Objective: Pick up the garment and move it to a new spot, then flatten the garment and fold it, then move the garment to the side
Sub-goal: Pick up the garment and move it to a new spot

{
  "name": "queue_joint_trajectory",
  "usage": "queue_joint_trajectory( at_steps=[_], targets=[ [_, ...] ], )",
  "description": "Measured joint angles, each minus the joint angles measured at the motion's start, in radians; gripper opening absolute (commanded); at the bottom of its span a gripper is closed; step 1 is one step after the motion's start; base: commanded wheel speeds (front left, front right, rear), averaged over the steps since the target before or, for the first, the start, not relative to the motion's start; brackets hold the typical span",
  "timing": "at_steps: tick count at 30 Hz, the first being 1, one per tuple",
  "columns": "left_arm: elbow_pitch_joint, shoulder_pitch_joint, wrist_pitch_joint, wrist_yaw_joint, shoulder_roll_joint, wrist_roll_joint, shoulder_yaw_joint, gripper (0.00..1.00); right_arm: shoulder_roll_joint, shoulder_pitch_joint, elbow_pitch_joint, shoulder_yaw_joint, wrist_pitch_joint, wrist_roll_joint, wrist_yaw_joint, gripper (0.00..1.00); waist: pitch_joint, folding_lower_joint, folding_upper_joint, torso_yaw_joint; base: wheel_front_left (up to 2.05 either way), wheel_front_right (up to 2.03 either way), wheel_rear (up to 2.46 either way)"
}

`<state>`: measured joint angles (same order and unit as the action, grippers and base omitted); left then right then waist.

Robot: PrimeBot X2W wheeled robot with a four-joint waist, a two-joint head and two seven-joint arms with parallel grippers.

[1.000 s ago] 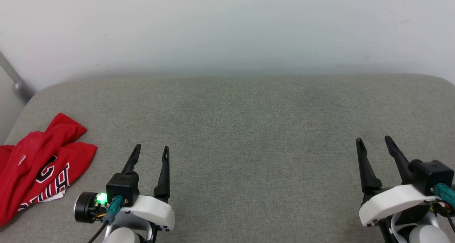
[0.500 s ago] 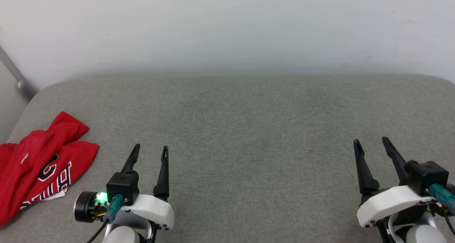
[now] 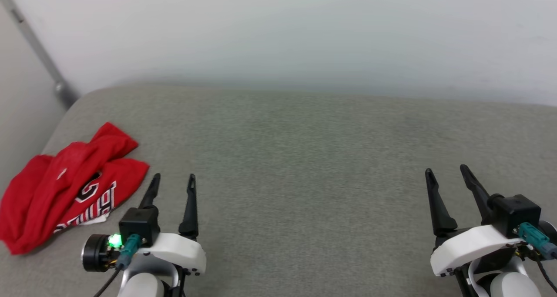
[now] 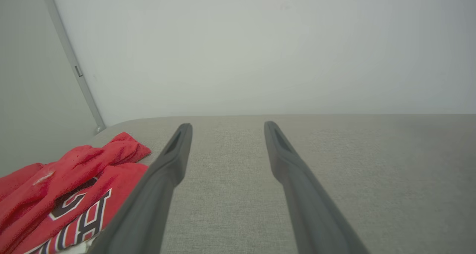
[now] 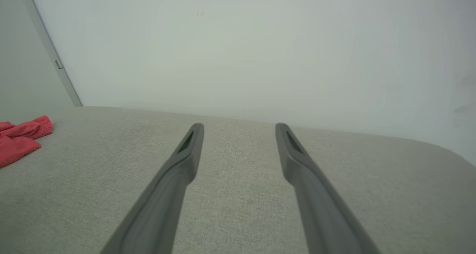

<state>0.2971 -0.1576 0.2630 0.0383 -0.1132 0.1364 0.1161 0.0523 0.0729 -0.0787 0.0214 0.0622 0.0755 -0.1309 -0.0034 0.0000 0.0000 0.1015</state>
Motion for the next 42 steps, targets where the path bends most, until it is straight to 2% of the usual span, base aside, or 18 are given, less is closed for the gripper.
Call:
queue_joint_trajectory(
  at_steps=[15, 23, 34, 40, 42],
  targets=[
    [0.006, 0.010, 0.000, 0.025, -0.027, 0.043, -0.076, 1.00, -0.001, 0.015, 0.003, -0.103, 0.003, 0.012, 0.000, 1.00, 0.009, 0.0000, 0.0000, 0.215, 0.00, 0.00, 0.00],
    [-0.001, 0.020, 0.000, 0.033, -0.026, 0.051, -0.085, 1.00, -0.001, 0.024, 0.009, -0.134, 0.005, 0.006, 0.000, 1.00, 0.014, -0.0001, 0.0000, 0.296, 0.00, 0.00, 0.00],
    [-0.002, 0.019, 0.000, 0.038, -0.037, 0.055, -0.086, 1.00, -0.001, 0.026, 0.021, -0.143, -0.001, 0.017, 0.000, 1.00, 0.020, -0.0001, 0.0000, 0.313, 0.00, 0.00, 0.00],
    [-0.017, -0.061, -0.002, 0.041, -0.059, 0.059, -0.095, 1.00, -0.001, 0.060, 0.046, -0.145, -0.012, 0.009, 0.000, 1.00, 0.066, -0.0001, 0.0000, 0.290, 0.00, 0.00, 0.00],
    [-0.017, -0.114, -0.012, 0.025, -0.071, 0.085, -0.108, 1.00, -0.001, 0.077, 0.054, -0.145, -0.020, 0.005, 0.000, 1.00, 0.090, 0.0000, 0.0000, 0.278, 0.00, 0.00, 0.00]
  ],
)
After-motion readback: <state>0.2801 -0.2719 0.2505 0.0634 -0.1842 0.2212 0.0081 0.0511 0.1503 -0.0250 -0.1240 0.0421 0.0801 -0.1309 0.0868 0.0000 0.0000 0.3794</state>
